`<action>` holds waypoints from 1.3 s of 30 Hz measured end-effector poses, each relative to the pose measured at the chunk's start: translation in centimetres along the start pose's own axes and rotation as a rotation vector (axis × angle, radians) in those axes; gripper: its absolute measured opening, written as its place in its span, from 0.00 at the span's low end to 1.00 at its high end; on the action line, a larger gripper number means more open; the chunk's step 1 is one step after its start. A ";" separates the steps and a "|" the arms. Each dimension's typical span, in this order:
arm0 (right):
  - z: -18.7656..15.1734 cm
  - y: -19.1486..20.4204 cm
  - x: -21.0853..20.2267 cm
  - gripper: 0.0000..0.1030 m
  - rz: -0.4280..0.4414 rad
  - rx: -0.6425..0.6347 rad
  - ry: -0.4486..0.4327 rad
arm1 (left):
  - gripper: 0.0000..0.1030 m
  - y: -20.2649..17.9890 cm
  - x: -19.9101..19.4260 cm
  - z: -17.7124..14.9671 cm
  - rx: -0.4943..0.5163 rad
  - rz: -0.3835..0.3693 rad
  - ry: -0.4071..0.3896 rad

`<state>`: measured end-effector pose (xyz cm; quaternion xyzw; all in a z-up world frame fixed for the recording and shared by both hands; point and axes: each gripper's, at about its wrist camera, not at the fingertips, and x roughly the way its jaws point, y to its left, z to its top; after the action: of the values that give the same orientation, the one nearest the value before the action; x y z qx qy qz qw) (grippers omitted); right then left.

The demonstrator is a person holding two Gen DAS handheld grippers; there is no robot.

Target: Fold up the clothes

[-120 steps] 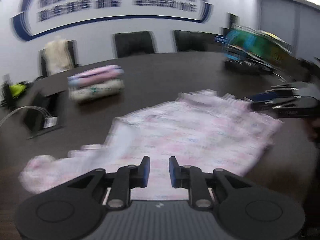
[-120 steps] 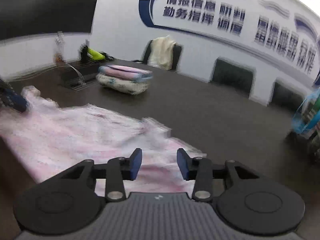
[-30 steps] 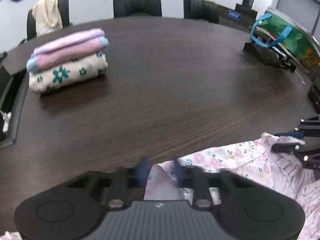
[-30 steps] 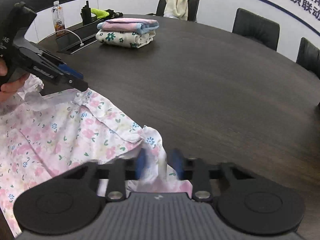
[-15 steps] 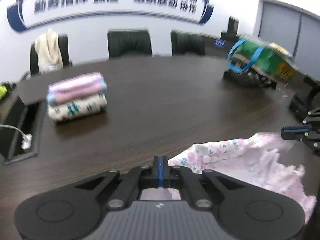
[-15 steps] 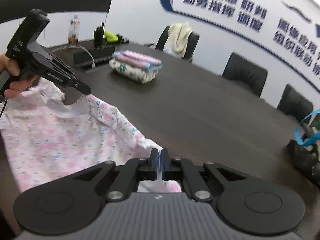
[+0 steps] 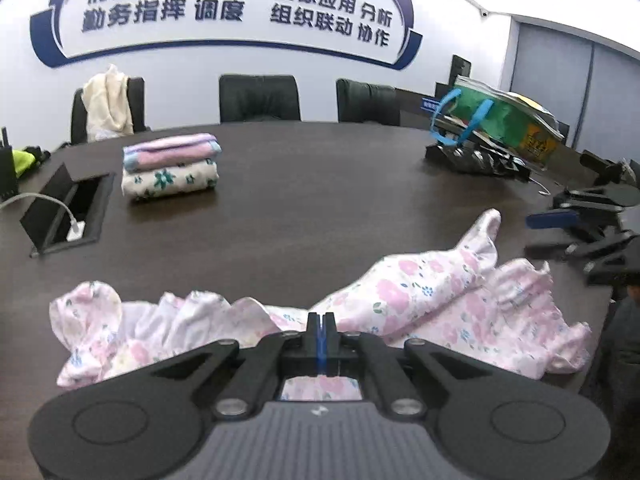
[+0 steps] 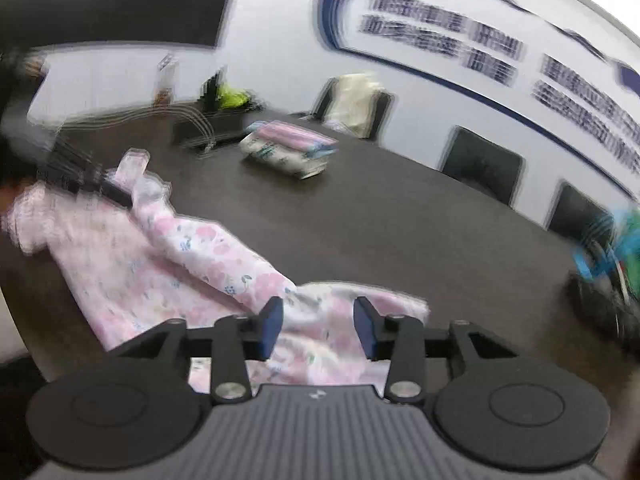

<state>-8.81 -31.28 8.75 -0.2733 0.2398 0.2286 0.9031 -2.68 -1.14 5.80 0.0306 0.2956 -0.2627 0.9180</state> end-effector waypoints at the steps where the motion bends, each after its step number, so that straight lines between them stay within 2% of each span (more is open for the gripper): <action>1: 0.3 0.2 0.9 0.38 0.028 -0.099 0.009 | 0.00 0.0 0.0 0.3 -0.004 0.003 -0.005; 3: 0.9 0.6 2.7 0.39 0.074 -0.312 0.033 | 0.00 -0.1 -0.2 0.5 0.006 0.008 -0.016; 4: 1.3 0.4 3.6 0.43 0.084 -0.384 0.067 | 0.00 0.0 -0.2 0.5 0.004 0.009 -0.019; 6: 2.5 -0.3 5.4 0.43 0.128 -0.445 0.137 | 0.00 0.0 -0.3 0.5 -0.002 0.012 -0.024; 7: 3.1 -0.7 6.2 0.46 0.154 -0.462 0.156 | 0.00 0.1 -0.3 0.6 -0.005 0.013 -0.027; 8: 3.6 -1.0 7.2 0.54 0.188 -0.471 0.183 | 0.00 0.1 -0.4 0.6 -0.008 0.014 -0.029; 9: 3.9 -1.1 8.2 0.58 0.228 -0.476 0.220 | 0.00 0.2 -0.4 0.6 -0.011 0.016 -0.032; 10: 3.9 -1.0 8.9 0.58 0.273 -0.486 0.255 | 0.00 0.2 -0.4 0.6 -0.014 0.017 -0.035; 11: 3.9 -0.8 9.6 0.48 0.306 -0.501 0.287 | 0.00 0.2 -0.4 0.6 -0.017 0.018 -0.037; 12: 3.9 -0.7 10.3 0.31 0.310 -0.504 0.312 | 0.00 0.3 -0.5 0.6 -0.020 0.019 -0.040; 13: 4.0 -0.6 11.0 0.02 0.305 -0.502 0.335 | 0.00 0.4 -0.6 0.6 -0.025 0.026 -0.046; 17: 4.7 0.8 7.9 0.02 0.113 -0.533 0.216 | 0.00 1.1 -1.2 0.4 -0.032 0.051 -0.069; 19: 4.6 2.6 5.3 0.02 -0.041 -0.597 0.179 | 0.00 1.5 -1.4 0.0 -0.044 0.061 -0.071; 21: 3.9 4.5 3.2 0.02 -0.125 -0.630 0.164 | 0.00 1.8 -1.8 -0.8 -0.061 0.065 -0.074; 25: 1.5 7.8 0.4 0.02 -0.093 -0.527 0.170 | 0.00 2.5 -2.7 -3.1 -0.112 0.073 -0.058; 30: -0.9 10.4 0.4 0.02 -0.007 -0.416 0.229 | 0.00 2.9 -3.1 -6.2 -0.201 0.036 0.009; 31: -1.2 10.6 0.4 0.04 0.010 -0.410 0.239 | 0.00 2.9 -3.1 -6.5 -0.214 0.018 0.017; 32: -1.4 10.7 0.4 0.06 0.029 -0.413 0.250 | 0.04 2.8 -3.1 -6.6 -0.234 -0.013 0.013; 33: -1.7 10.8 0.3 0.09 0.049 -0.415 0.260 | 0.14 2.8 -3.1 -6.8 -0.255 -0.047 0.008; 34: -1.7 11.1 0.4 0.19 0.053 -0.424 0.255 | 0.19 2.6 -3.0 -6.8 -0.262 -0.068 0.006; 35: -1.5 11.2 0.2 0.38 0.051 -0.424 0.244 | 0.25 2.2 -2.8 -6.7 -0.251 -0.076 0.008; 36: -1.2 11.0 -0.1 0.45 0.049 -0.414 0.221 | 0.27 1.8 -2.5 -6.6 -0.237 -0.081 0.009; 39: 0.0 10.3 -1.2 0.47 0.067 -0.355 0.137 | 0.27 0.6 -1.3 -6.5 -0.220 -0.082 0.034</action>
<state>-15.30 -23.95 5.44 -0.4350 0.2655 0.2780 0.8143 -6.67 1.38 1.12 -0.0779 0.3390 -0.2654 0.8992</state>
